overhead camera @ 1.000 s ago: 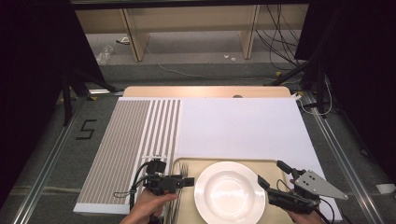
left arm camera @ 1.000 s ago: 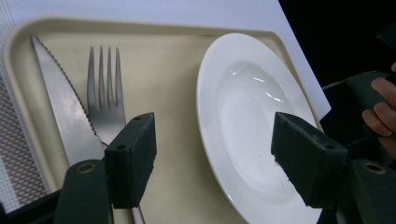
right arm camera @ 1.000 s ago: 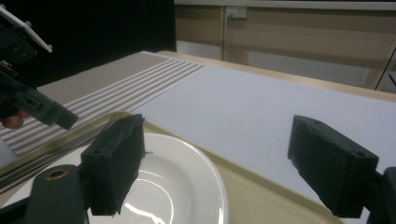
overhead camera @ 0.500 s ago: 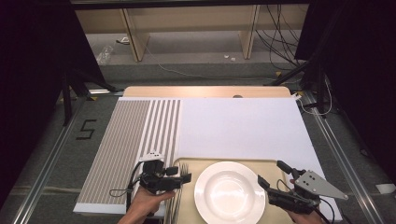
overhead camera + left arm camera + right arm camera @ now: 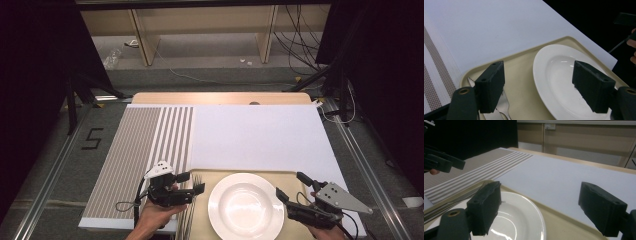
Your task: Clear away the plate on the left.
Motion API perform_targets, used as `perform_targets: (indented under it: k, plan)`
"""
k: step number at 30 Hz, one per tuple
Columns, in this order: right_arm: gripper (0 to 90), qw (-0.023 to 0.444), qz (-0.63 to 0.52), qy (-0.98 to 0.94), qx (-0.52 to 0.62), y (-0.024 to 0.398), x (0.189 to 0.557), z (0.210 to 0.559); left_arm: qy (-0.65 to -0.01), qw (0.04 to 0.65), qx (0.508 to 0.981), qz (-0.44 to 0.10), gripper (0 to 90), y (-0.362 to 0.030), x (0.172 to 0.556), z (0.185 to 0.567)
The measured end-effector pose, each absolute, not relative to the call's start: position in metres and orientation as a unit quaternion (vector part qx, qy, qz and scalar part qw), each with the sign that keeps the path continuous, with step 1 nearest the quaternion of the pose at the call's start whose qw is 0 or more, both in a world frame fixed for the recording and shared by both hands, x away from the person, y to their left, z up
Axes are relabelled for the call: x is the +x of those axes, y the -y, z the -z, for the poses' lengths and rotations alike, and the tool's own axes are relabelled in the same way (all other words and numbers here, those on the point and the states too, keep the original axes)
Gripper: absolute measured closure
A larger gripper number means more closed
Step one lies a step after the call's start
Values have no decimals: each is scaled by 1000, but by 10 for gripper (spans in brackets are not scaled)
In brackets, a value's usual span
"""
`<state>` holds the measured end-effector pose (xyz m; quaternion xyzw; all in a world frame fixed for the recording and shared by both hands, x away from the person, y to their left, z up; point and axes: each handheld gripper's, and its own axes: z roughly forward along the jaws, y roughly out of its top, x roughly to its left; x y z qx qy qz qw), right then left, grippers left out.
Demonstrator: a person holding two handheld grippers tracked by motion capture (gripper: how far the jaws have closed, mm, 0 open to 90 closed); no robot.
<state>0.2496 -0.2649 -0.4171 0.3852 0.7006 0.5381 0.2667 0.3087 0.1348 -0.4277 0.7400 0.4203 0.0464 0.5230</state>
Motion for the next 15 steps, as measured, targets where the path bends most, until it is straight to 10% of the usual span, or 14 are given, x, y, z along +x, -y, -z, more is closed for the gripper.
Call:
perform_targets:
  k: [15]
  plan:
    - [158, 267, -539, -697, 390, 265, 250, 417, -388, 560, 725, -100, 235, -142, 303, 419]
